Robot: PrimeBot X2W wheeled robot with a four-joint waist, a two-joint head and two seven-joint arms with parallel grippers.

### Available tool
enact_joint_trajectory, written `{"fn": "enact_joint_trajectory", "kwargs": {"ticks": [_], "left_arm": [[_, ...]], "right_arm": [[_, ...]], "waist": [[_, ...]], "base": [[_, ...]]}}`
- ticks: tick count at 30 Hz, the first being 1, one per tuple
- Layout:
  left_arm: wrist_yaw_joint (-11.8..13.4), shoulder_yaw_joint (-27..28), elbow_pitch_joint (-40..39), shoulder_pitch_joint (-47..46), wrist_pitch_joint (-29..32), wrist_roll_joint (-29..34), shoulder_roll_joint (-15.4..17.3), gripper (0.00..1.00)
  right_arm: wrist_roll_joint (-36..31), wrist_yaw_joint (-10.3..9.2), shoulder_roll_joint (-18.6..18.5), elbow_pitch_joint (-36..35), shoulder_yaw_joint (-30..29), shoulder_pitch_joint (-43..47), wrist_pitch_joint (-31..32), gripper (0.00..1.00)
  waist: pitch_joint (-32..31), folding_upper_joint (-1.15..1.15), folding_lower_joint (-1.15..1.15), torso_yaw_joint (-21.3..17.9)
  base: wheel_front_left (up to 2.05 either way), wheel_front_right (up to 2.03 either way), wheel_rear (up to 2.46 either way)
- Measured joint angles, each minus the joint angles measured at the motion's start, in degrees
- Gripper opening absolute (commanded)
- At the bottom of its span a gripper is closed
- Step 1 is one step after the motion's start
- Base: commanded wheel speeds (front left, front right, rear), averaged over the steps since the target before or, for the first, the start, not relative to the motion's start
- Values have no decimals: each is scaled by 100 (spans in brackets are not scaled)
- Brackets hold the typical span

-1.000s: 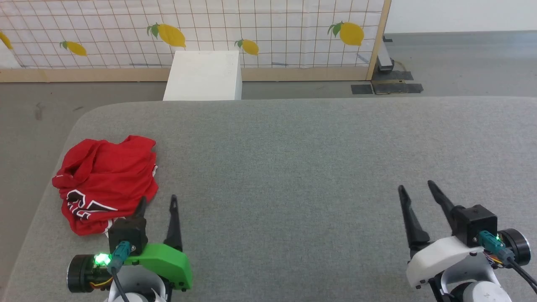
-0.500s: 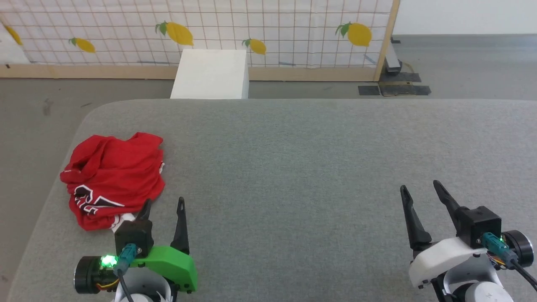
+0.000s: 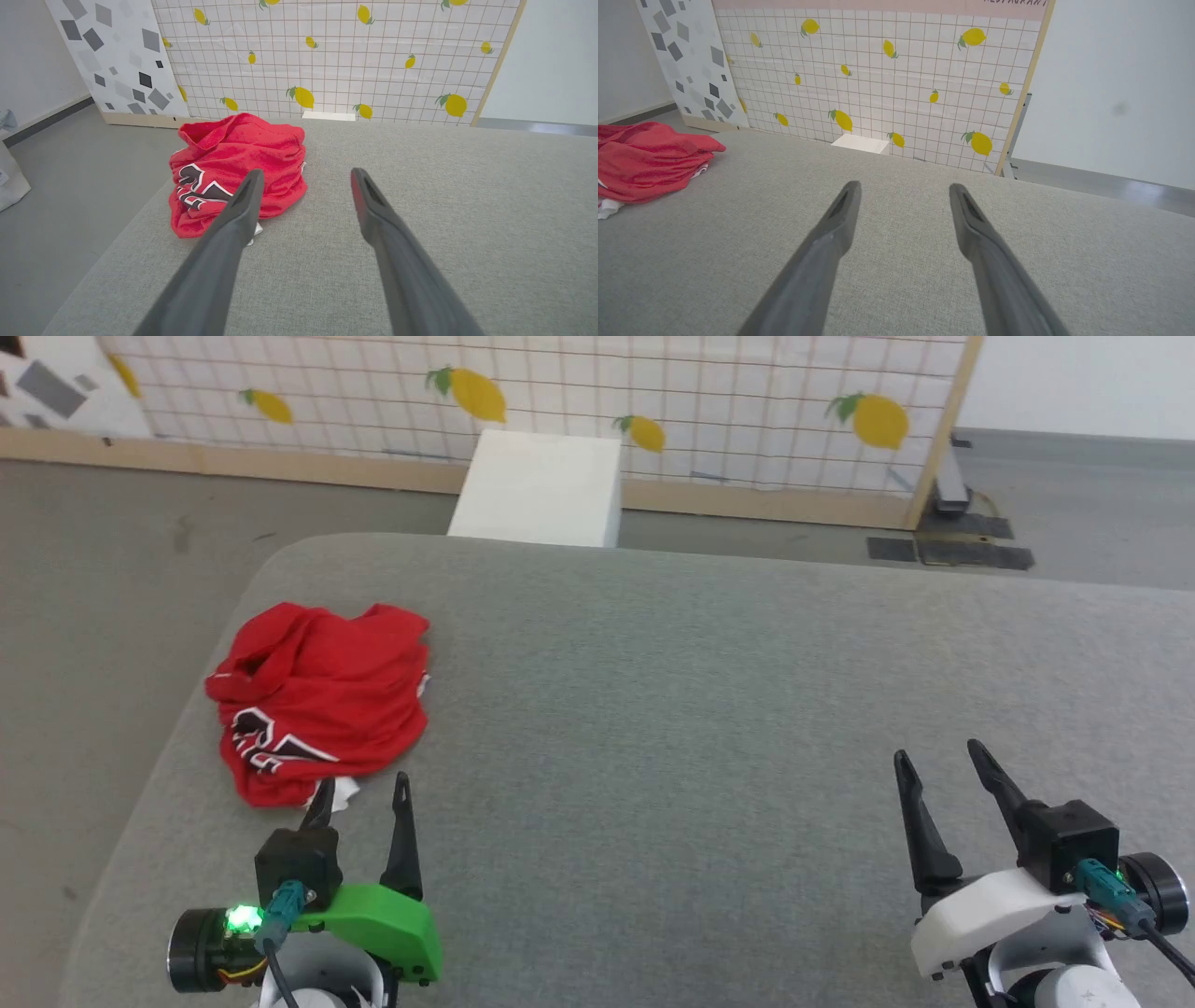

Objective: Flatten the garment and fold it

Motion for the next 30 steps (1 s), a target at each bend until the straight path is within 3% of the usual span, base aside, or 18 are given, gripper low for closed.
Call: {"fn": "enact_joint_trajectory", "kwargs": {"ticks": [30], "left_arm": [[276,-82,145,0,-350,-207,48,100]], "right_arm": [[68,0,1,267,-16,-5,-354,100]], "waist": [[20,0,0,1179]], "base": [[-2,-2,-2]]}}
